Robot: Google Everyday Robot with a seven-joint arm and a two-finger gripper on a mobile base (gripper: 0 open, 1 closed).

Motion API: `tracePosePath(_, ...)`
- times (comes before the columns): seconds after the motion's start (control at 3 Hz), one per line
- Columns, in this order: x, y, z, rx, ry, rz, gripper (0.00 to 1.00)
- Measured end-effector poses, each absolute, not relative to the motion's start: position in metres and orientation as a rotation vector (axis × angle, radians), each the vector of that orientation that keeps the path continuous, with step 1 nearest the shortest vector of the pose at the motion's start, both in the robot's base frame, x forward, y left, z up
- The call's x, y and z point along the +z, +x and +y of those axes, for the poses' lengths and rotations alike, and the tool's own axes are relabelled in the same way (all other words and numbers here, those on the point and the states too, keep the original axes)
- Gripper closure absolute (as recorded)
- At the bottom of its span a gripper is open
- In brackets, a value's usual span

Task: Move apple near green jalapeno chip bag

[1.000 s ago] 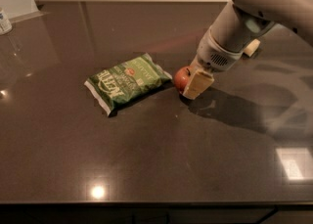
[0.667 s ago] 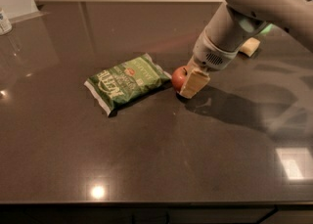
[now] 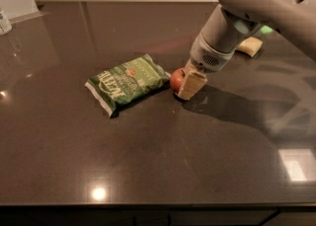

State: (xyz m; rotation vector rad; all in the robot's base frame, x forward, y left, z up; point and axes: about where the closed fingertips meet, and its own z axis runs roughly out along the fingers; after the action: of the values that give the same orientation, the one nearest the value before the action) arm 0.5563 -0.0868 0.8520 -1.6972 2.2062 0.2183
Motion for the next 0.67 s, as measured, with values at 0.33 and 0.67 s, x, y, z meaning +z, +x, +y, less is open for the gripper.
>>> tracePosePath(0.33, 0.8499, 0.5569, -0.0896, 0.221, -1.699, 2.206, 0.12)
tracePosePath(0.67, 0.8495, 0.5566, -0.0887, 0.222, -1.701, 2.205, 0.0)
